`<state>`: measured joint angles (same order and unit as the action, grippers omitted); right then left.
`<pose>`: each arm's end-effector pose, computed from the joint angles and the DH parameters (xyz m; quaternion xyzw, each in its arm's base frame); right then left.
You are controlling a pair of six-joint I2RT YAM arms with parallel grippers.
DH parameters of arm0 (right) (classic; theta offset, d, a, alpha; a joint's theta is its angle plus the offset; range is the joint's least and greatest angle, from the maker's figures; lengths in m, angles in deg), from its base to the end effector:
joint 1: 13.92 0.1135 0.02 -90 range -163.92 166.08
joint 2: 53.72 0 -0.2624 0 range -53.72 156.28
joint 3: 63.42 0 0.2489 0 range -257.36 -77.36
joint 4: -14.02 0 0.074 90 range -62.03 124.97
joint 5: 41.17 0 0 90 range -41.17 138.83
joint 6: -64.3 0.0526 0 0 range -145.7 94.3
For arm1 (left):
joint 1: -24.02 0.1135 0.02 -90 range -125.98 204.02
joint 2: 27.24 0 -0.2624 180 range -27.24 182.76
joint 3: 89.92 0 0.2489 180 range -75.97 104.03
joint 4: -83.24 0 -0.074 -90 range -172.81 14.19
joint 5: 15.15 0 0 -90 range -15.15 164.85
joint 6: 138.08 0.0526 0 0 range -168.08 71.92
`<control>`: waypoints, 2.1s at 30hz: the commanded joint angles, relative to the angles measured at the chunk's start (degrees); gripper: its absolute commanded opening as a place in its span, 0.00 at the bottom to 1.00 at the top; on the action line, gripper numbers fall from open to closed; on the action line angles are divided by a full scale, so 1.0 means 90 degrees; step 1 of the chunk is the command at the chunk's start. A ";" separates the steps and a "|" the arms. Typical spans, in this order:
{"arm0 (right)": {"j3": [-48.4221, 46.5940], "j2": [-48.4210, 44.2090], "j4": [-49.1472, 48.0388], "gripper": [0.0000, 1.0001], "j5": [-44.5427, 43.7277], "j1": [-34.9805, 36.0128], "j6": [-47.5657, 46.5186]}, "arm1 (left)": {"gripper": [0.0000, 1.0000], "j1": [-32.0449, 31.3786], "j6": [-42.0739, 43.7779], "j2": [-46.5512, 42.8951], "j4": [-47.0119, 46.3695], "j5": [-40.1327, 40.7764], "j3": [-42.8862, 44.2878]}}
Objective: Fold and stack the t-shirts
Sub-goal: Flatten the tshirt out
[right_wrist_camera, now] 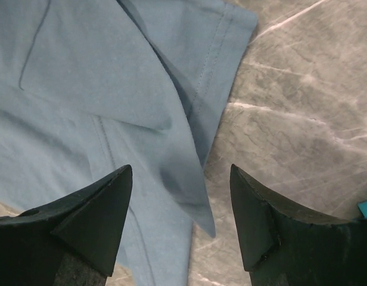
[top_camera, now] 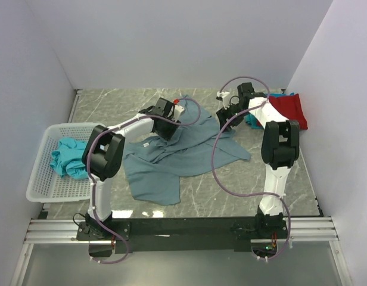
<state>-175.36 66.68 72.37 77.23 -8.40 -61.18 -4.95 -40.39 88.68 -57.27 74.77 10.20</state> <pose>0.4419 0.0678 0.1927 -0.3788 0.8723 0.1818 0.2503 0.3904 -0.2162 0.1777 0.3004 0.9060 -0.0557 0.2930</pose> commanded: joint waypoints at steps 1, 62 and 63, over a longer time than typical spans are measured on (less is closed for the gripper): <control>-0.0264 0.0079 0.0076 0.72 -0.0216 0.0090 -0.0032 | 0.54 -0.0013 0.0094 0.0176 0.0189 0.0057 0.0386; -0.3518 0.0346 -0.2201 0.69 -0.3950 0.1712 0.2331 | 0.60 0.2633 -0.4469 -0.3124 -0.2799 -0.0726 -0.2311; -0.3168 0.0072 -0.2122 0.71 -0.3628 0.1614 0.2341 | 0.69 0.2604 -0.4351 -0.3230 -0.2634 -0.0676 -0.2106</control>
<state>-203.95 79.43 54.75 44.66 11.38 -44.29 19.57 -78.62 64.11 -79.43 71.21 -17.36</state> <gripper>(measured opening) 0.696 0.647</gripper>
